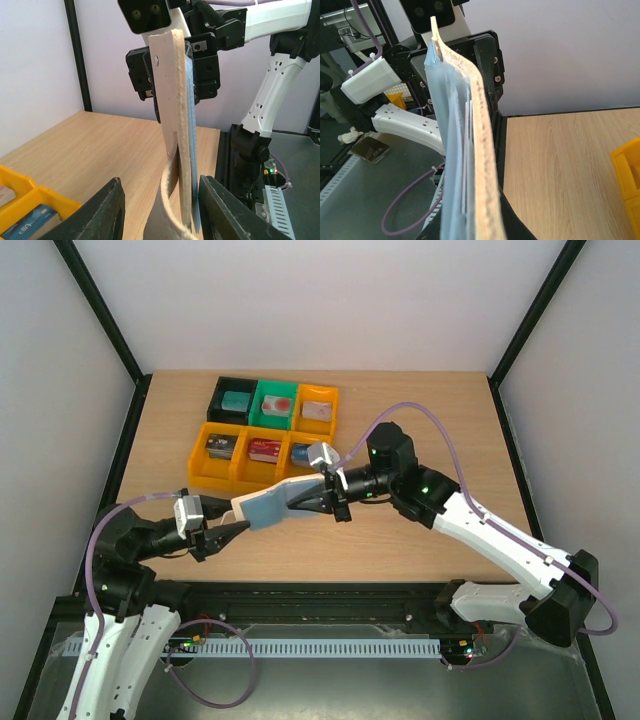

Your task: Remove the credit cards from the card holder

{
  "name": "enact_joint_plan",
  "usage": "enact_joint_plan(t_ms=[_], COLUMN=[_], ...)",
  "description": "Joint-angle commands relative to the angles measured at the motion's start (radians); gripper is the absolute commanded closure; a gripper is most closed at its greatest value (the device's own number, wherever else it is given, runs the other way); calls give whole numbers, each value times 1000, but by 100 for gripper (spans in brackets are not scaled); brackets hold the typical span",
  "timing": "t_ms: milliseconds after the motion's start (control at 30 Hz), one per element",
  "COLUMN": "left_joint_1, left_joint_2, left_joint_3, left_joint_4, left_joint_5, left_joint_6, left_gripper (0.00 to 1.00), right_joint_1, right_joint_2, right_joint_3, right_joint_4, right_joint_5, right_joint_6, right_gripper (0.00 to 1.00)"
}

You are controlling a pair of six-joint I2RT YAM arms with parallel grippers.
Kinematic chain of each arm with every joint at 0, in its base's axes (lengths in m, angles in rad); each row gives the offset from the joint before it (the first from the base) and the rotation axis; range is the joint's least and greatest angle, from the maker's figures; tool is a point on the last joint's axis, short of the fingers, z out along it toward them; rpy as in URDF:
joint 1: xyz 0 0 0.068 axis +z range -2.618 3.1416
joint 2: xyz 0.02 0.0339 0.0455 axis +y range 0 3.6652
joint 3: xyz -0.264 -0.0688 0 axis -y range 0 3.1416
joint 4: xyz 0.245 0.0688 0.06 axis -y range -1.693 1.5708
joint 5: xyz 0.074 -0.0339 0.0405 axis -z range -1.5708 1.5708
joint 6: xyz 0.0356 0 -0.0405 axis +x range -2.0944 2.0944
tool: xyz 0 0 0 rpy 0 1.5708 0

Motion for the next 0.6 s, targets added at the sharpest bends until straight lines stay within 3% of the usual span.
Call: enact_joint_plan(t_ms=[0,167,333,567], left_joint_1=[8,8,7,-8], left_joint_2=[6,9,-1,1], left_joint_3=[29,10,-57,-83], left_joint_4=[-3,38,198,194], left_joint_5=[17,29,-43,-79], left_joint_6=[24,4,-135,-160], left_gripper=[57,57,61,68], right_joint_1=[-20,-22,-22,-20], right_joint_2=[-31,-34,-14,35], right_joint_3=[39,38,28,21], right_joint_4=[-32,-15,60,151], right_joint_5=[-39,-48,-52,-69], right_joint_6=[-33,-14,69,177], right_gripper=[98,98,98,98])
